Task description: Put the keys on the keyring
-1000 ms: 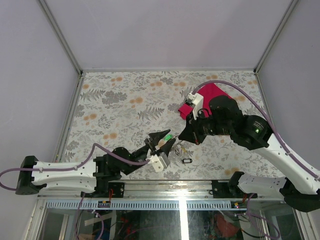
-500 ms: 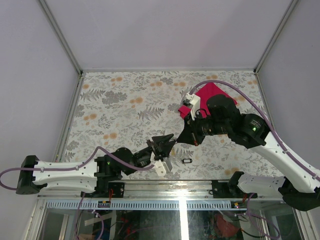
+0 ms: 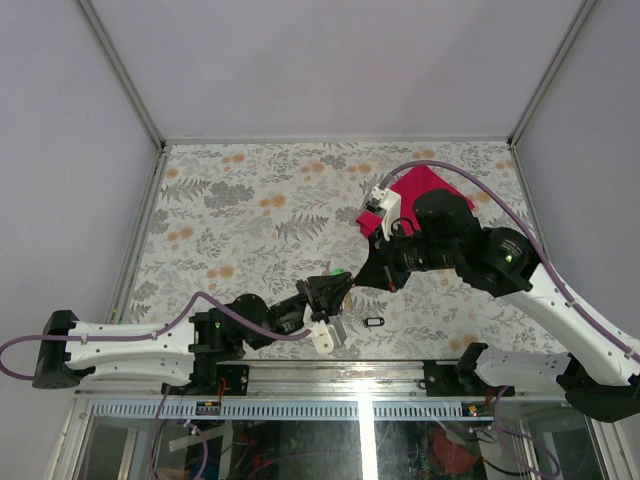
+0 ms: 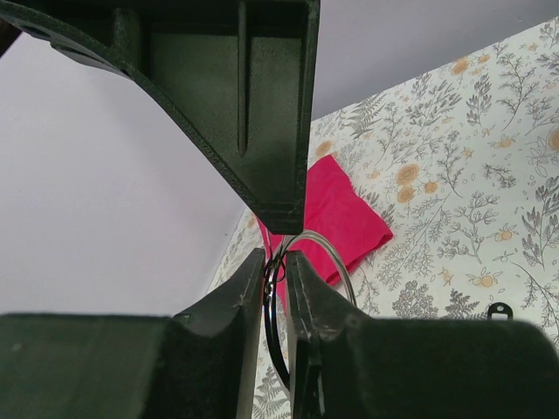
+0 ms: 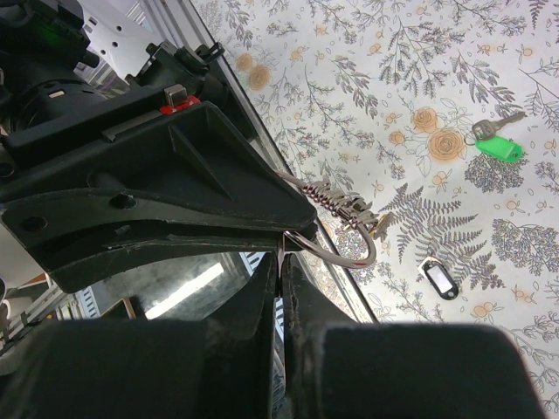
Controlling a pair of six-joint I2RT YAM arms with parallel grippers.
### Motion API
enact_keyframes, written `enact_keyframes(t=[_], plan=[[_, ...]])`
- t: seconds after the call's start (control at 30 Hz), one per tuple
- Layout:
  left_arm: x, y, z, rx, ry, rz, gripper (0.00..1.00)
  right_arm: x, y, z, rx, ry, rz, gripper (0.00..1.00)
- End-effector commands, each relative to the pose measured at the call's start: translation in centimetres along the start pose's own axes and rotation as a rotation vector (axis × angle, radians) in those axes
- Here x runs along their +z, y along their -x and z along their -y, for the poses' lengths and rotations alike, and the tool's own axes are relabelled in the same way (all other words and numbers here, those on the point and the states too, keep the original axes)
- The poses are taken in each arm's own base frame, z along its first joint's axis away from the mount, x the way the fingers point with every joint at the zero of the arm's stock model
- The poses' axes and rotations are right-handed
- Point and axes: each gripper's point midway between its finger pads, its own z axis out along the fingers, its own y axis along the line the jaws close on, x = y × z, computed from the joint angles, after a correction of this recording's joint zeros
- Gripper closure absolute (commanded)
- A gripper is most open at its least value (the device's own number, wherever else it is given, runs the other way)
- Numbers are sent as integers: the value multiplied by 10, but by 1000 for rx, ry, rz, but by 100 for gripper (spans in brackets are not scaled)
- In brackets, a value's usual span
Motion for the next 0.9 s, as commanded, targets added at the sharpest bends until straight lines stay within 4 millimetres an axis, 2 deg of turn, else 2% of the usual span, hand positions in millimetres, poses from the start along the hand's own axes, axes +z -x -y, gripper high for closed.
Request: enact_keyframes(t=[0.0,0.27,0.47,0.63,0.87], plan=[[1,26,-19,-48,48,75,86,-5,10,-12,-7,52,31,100],[0,29,-19,-62,43,85,78,-4,11,-11,-7,47,34,100],[0,31,-19,-65,41,91,78,-4,10,-10,-5,45,32,100],[0,33,-18,-76,33,101,84,-2,8,-9,-3,43,22,100],[1,39,-18,-123,29,113,100,-1,4,-6,-3,34,17,100]])
